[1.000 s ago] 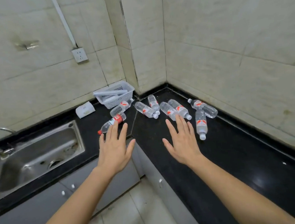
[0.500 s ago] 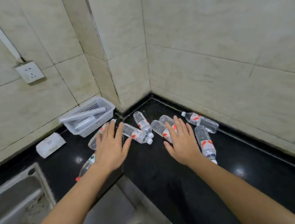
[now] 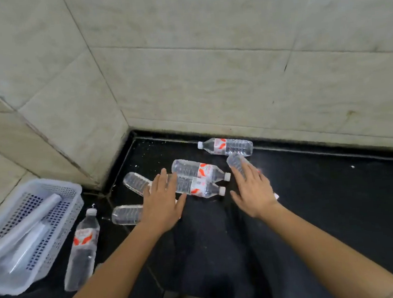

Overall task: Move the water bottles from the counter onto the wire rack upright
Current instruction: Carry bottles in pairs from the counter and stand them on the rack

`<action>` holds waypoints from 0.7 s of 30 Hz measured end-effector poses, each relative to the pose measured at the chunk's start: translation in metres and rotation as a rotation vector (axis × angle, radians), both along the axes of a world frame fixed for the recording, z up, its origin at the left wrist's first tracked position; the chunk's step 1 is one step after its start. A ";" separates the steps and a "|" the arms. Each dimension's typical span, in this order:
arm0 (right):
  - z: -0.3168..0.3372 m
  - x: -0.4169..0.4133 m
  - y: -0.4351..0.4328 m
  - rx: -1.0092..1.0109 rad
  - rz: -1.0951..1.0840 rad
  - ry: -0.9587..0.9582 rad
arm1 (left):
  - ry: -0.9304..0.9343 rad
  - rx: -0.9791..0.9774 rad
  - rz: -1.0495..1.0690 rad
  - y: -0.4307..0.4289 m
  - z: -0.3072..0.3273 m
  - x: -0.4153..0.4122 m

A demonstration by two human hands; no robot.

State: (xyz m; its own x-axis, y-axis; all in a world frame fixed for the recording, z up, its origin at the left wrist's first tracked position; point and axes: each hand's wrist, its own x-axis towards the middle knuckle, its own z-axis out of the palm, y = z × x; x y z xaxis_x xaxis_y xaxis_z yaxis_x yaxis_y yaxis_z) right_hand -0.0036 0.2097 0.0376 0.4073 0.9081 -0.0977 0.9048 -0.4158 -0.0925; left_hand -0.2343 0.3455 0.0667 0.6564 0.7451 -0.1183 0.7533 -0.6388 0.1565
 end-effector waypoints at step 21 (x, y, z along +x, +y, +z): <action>-0.123 0.035 0.090 -0.063 -0.218 0.484 | 0.228 -0.035 -0.140 0.072 -0.137 0.086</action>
State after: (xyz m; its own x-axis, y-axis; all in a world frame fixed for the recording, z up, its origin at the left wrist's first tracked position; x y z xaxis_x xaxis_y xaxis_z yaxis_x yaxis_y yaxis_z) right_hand 0.0315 0.2995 -0.0849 0.4805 0.7939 -0.3725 0.6569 -0.6073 -0.4469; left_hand -0.1486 0.4173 -0.0704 0.7059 0.6420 -0.2994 0.6767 -0.7361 0.0168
